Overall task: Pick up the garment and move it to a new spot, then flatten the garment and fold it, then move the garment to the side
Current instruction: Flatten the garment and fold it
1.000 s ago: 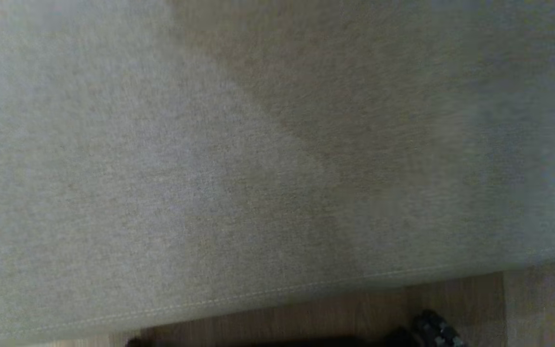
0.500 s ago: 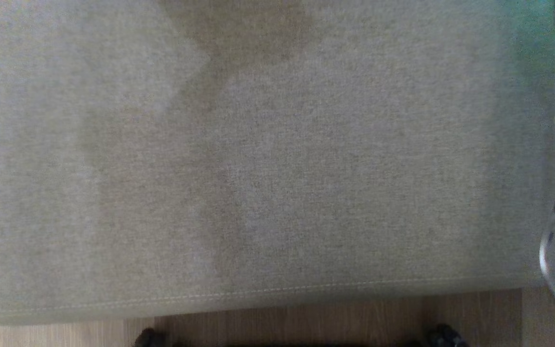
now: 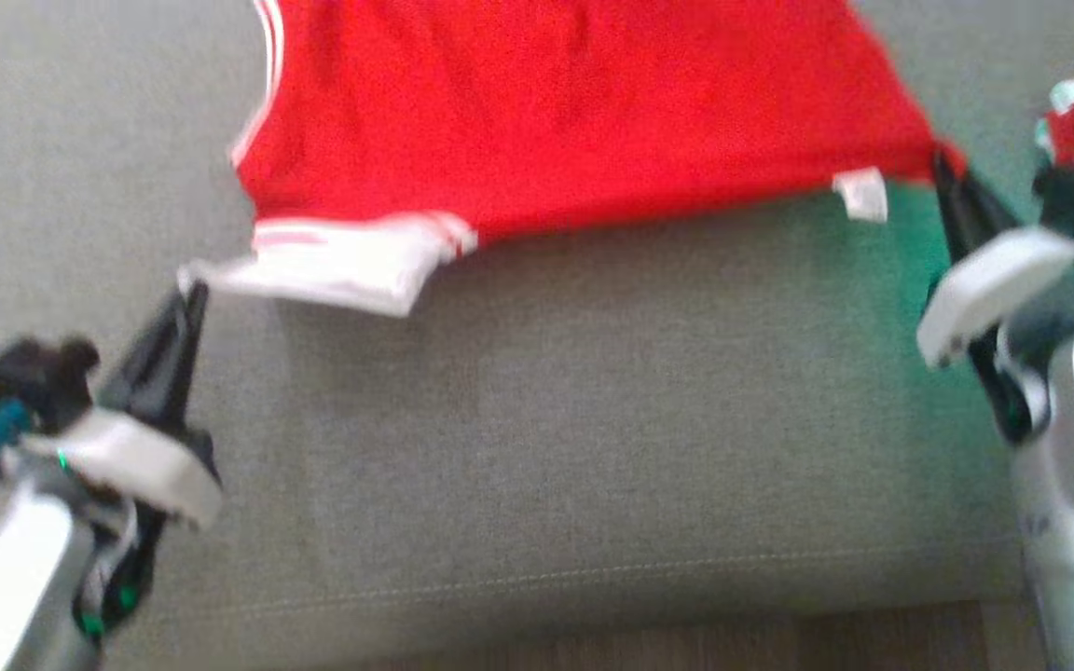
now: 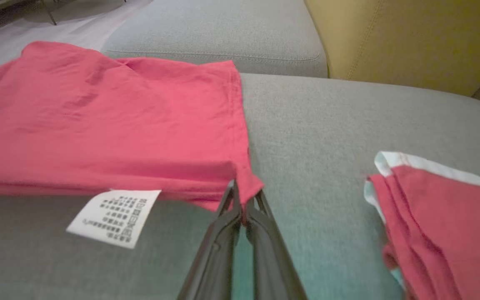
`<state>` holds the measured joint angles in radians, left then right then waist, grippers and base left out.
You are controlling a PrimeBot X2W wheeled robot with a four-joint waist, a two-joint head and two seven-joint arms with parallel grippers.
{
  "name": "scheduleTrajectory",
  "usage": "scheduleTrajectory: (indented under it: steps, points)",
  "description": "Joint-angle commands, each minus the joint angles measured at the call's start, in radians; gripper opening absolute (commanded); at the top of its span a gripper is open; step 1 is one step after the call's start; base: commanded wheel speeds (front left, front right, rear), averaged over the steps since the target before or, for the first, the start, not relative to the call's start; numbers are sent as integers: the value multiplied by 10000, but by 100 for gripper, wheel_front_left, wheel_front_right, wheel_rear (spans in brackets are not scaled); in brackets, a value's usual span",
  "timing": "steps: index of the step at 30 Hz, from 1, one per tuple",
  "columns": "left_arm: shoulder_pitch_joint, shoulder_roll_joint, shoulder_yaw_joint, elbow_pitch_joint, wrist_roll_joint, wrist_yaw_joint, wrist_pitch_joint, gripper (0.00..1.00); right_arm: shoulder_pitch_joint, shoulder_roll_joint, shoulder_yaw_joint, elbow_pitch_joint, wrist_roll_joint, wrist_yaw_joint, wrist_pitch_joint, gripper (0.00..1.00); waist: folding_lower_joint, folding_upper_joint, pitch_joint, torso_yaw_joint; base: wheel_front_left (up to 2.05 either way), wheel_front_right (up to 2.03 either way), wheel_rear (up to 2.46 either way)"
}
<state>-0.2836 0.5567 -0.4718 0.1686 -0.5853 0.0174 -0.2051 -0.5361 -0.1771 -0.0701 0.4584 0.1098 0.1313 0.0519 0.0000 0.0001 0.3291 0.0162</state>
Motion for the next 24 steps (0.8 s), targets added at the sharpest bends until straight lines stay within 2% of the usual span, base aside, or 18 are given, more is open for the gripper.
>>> scheduleTrajectory:
  steps: [1, 5, 10, 15, 20, 24]
  points:
    - [-152, 390, 534, -267, -107, 81, 25, 0, 114, -22, 65, -462, 76, -6, 79, 0, 0, -1, -510, -43, 0, 0, 0]
    - [1248, 127, 547, -467, -836, 359, 231, 0, 1586, 177, -201, -1511, 220, -6, 619, 0, 0, -1, -1042, -76, 0, 0, 0]
    - [2625, -110, 718, -1001, -1449, 1104, 519, 0, 3108, 524, -540, -2595, 231, -6, 1046, 0, 0, -1, -1536, 7, 0, 0, 0]
    - [3535, 3, 599, -2133, -1653, 1509, 1000, 0, 4341, 738, -1078, -3654, 158, -6, 1428, 0, 0, -1, -1730, 162, 0, 0, 0]
    - [3778, 230, 635, -3212, -1817, 1851, 1599, 0, 4973, 969, -1356, -4584, 76, -6, 1911, 0, 0, -1, -1713, 186, 0, 0, 0]
    - [3166, 237, 774, -3508, -1975, 1852, 1919, 0, 4704, 1083, -1355, -4787, 42, -6, 2082, 0, 0, -1, -1598, 161, 0, 0, 0]
